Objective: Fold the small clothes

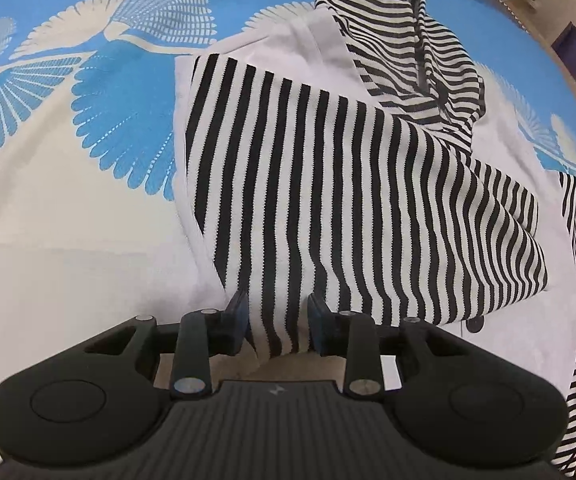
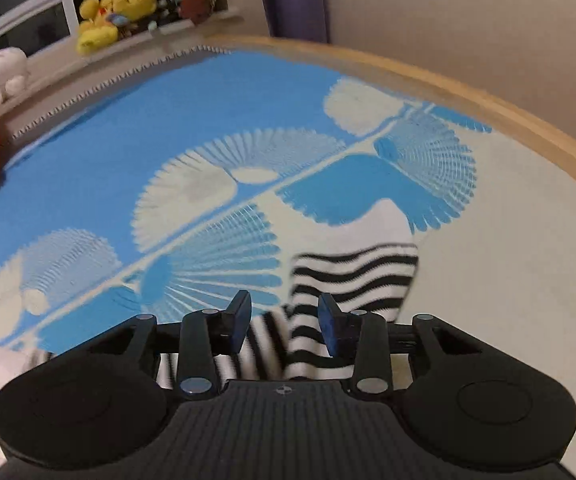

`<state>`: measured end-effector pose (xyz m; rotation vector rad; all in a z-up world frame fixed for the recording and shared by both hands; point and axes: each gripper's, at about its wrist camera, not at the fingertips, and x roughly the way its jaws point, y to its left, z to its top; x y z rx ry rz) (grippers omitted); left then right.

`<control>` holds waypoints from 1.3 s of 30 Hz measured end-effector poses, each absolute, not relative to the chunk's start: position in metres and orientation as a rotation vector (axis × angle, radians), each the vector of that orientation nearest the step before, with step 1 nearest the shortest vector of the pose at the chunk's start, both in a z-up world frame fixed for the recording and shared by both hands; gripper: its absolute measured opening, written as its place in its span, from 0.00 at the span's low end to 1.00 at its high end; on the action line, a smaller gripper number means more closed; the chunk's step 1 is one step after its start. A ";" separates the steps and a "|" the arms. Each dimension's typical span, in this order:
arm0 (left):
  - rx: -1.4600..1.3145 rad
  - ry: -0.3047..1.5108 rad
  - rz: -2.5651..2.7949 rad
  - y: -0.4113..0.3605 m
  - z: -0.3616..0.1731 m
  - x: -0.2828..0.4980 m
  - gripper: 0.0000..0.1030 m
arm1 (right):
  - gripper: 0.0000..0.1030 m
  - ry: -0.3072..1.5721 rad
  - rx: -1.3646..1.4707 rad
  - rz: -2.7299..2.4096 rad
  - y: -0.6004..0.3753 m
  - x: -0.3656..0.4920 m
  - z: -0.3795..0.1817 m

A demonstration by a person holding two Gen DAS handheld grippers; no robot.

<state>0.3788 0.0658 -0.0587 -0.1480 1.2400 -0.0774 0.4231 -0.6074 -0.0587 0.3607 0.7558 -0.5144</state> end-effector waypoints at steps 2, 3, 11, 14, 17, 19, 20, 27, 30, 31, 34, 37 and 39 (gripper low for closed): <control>-0.150 1.241 -0.074 0.065 -0.059 0.380 0.35 | 0.38 0.784 0.334 -0.526 -0.603 0.418 -0.071; -0.150 1.240 -0.072 0.065 -0.059 0.380 0.35 | 0.36 0.793 0.315 -0.534 -0.600 0.415 -0.077; -0.149 1.239 -0.080 0.062 -0.059 0.380 0.35 | 0.02 0.505 0.842 -0.860 -0.641 0.329 -0.080; -0.155 1.237 -0.078 0.063 -0.058 0.381 0.35 | 0.08 0.484 0.996 -0.796 -0.658 0.318 -0.096; -0.146 1.239 -0.083 0.060 -0.059 0.380 0.35 | 0.28 0.462 1.013 -0.761 -0.673 0.319 -0.099; -0.139 1.242 -0.085 0.059 -0.060 0.380 0.35 | 0.28 0.464 1.015 -0.770 -0.679 0.319 -0.100; -0.138 1.243 -0.085 0.059 -0.061 0.379 0.35 | 0.28 0.452 1.030 -0.767 -0.683 0.318 -0.102; -0.153 1.239 -0.074 0.062 -0.060 0.381 0.35 | 0.05 0.355 0.958 -0.850 -0.672 0.305 -0.083; -0.159 1.232 -0.074 0.064 -0.057 0.381 0.35 | 0.07 0.306 0.910 -0.850 -0.659 0.303 -0.067; -0.163 1.230 -0.072 0.065 -0.056 0.381 0.35 | 0.10 0.332 0.951 -0.851 -0.662 0.303 -0.072; -0.176 1.222 -0.071 0.069 -0.052 0.379 0.35 | 0.14 0.441 1.043 -0.896 -0.669 0.302 -0.092; -0.200 1.207 -0.068 0.077 -0.045 0.378 0.35 | 0.05 0.427 1.023 -0.916 -0.668 0.299 -0.084; -0.224 1.191 -0.064 0.083 -0.040 0.377 0.35 | 0.04 0.380 0.931 -0.914 -0.653 0.304 -0.060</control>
